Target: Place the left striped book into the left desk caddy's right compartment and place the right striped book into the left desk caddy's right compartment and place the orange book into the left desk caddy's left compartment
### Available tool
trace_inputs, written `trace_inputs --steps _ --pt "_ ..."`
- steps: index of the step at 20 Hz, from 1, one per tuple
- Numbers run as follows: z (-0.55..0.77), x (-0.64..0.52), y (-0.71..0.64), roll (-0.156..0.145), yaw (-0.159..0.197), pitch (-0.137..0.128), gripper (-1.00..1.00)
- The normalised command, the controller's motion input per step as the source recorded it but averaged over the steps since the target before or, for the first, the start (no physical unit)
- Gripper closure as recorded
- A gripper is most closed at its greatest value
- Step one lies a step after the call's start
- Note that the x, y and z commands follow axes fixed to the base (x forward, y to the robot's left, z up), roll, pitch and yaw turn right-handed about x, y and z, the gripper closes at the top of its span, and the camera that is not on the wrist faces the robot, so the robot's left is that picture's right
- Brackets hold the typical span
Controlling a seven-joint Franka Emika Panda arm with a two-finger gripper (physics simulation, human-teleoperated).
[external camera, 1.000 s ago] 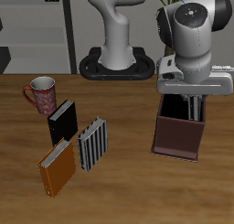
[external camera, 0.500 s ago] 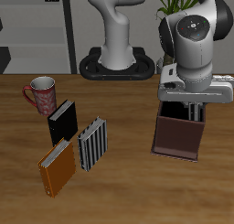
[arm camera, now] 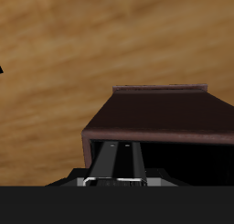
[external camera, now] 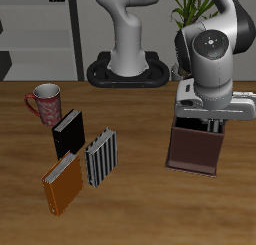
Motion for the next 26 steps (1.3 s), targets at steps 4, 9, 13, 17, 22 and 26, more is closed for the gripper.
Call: trace_inputs --steps 4,9,13,17,22,26 --pt "0.13 -0.01 0.01 -0.002 -0.004 -0.012 -1.0" --pt "0.23 -0.13 0.1 0.023 0.008 -0.038 -1.0" --pt "0.31 -0.17 0.06 0.011 0.011 -0.046 -1.0" --pt "0.32 -0.13 -0.12 -0.013 0.008 -0.04 -1.0" --pt "0.38 -0.18 -0.3 -0.021 0.03 -0.05 -1.0" --pt "0.45 -0.21 -0.47 -0.03 0.027 -0.05 -1.0"
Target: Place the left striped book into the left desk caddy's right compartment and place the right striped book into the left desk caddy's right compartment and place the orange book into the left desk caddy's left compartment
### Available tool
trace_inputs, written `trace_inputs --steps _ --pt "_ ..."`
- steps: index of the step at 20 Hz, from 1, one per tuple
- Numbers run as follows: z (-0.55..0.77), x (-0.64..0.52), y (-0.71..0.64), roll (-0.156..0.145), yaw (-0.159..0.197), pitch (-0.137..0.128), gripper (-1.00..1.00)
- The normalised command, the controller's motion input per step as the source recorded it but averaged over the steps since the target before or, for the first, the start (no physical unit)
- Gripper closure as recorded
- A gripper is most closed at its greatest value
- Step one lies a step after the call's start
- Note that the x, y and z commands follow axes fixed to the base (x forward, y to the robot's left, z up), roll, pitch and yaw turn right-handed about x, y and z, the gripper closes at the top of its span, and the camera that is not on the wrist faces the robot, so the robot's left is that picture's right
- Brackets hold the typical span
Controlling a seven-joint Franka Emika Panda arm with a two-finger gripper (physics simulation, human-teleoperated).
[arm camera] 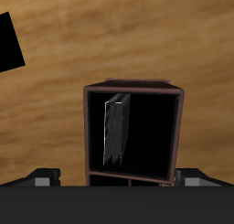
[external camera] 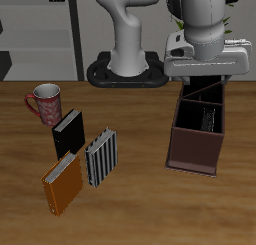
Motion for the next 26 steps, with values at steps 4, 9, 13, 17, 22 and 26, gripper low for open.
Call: trace_inputs --steps 4,9,13,17,22,26 --pt "0.43 -0.19 -0.55 -0.065 0.015 -0.06 -1.0" --pt "0.28 -0.08 -0.41 0.03 0.093 -0.046 -1.0" --pt "0.14 0.05 -0.47 -0.041 0.015 -0.011 -1.0" --pt "0.1 0.02 -0.68 -0.081 -0.005 -0.009 -1.0" --pt "0.06 0.07 -0.52 -0.036 0.025 0.0 -1.0" --pt "-0.01 0.19 -0.23 0.031 0.082 -0.005 -1.0"
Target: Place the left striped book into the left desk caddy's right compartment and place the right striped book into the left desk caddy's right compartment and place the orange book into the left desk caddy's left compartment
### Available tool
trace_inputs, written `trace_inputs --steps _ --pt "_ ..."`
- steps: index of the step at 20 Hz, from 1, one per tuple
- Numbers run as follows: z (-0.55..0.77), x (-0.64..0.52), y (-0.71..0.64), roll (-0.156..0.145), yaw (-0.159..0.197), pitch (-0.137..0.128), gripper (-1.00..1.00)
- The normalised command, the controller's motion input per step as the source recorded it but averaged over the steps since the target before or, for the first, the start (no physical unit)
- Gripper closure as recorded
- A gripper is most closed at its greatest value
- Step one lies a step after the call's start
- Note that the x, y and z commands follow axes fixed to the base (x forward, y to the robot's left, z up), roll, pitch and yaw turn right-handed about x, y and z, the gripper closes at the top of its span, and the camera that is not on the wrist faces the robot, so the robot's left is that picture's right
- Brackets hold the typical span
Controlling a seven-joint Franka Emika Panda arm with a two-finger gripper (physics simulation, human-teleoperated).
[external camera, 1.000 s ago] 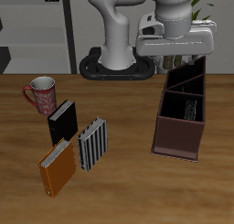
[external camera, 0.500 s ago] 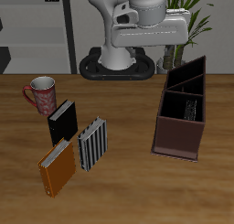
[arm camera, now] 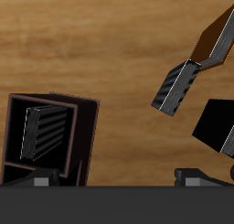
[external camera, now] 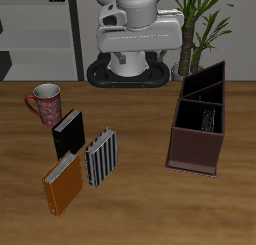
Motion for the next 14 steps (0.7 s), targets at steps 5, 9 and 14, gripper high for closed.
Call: trace_inputs --steps 5,9,14 --pt "0.0 0.17 -0.28 -0.003 0.024 -0.022 -1.0" --pt "-0.11 0.22 -0.45 0.005 0.044 -0.019 -1.0" --pt "-0.11 0.2 -0.46 0.031 0.041 -0.031 -1.0"
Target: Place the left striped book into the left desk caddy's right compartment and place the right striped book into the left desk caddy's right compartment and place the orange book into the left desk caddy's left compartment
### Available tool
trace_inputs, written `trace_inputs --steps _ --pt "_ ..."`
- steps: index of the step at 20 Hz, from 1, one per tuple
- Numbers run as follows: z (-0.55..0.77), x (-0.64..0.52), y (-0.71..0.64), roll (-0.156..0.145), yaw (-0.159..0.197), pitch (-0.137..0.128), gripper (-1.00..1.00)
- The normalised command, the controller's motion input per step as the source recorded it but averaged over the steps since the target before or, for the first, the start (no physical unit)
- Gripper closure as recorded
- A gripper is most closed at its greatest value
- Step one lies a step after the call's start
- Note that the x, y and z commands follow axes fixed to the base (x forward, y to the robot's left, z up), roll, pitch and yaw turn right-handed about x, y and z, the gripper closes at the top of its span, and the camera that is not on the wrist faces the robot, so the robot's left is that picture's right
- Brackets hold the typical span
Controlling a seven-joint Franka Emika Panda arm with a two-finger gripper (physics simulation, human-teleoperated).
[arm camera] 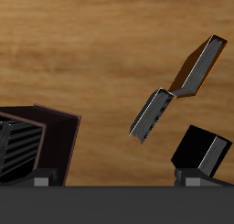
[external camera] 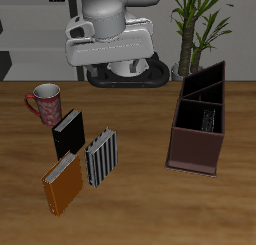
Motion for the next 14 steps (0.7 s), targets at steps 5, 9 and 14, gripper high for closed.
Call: trace_inputs --steps 5,9,14 --pt "-0.11 0.11 -0.2 0.061 0.026 -0.027 -1.0" --pt "-0.16 0.11 -0.29 0.019 -0.05 -0.022 -1.0" --pt "-0.17 0.11 -0.3 -0.095 -0.046 -0.03 -1.0"
